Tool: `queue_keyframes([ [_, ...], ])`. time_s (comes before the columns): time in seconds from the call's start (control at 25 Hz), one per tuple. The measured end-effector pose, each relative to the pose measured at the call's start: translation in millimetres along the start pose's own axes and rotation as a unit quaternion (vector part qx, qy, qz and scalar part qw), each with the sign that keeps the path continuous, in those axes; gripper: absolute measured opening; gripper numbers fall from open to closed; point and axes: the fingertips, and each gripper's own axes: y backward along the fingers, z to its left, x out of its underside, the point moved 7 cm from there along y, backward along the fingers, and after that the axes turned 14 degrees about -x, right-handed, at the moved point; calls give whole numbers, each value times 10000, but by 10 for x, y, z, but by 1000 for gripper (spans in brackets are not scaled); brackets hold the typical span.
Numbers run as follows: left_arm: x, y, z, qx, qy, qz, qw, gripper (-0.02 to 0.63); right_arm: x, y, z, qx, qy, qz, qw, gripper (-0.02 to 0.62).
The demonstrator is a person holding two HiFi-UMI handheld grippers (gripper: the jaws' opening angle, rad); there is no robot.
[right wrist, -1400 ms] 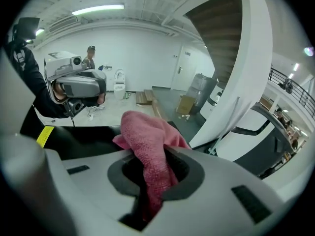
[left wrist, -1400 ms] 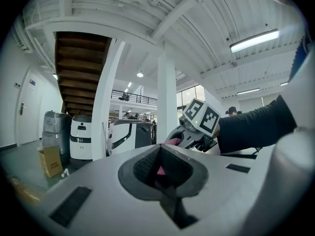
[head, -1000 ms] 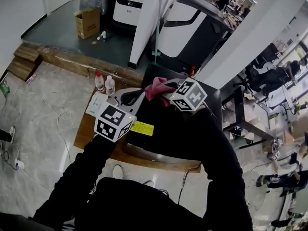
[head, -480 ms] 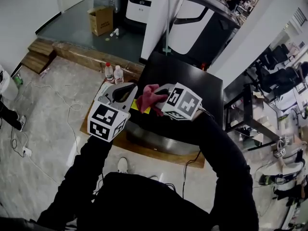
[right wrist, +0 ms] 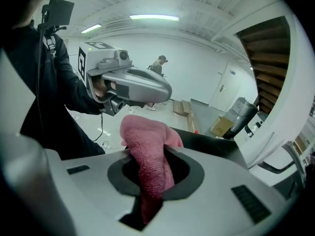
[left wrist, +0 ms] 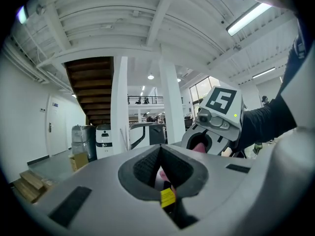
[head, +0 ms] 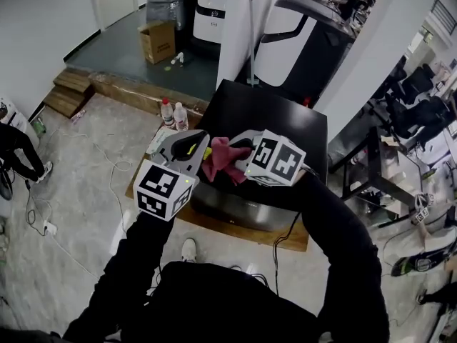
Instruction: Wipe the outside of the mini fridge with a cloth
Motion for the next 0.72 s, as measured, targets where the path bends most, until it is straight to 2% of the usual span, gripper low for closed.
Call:
queue_keyframes([
  [0.16,-241,-164,-272,110,16,-245,9996,6,155,606,-76,489,-57,-181,9986,51],
  [0.4,-594,-669,-833,467,179,-579,9971,6,532,1496,-381,1184,-413,-154,9920,52],
  [0.56,-660,-1024,-1175,606,273,-603,9960,6,891,1823,-679,1517,-794,-92,9852,52],
  [0.72,-599,-1340,-1476,728,299,-468,9958,6,1262,1959,-1000,1636,-1099,-31,9804,52],
])
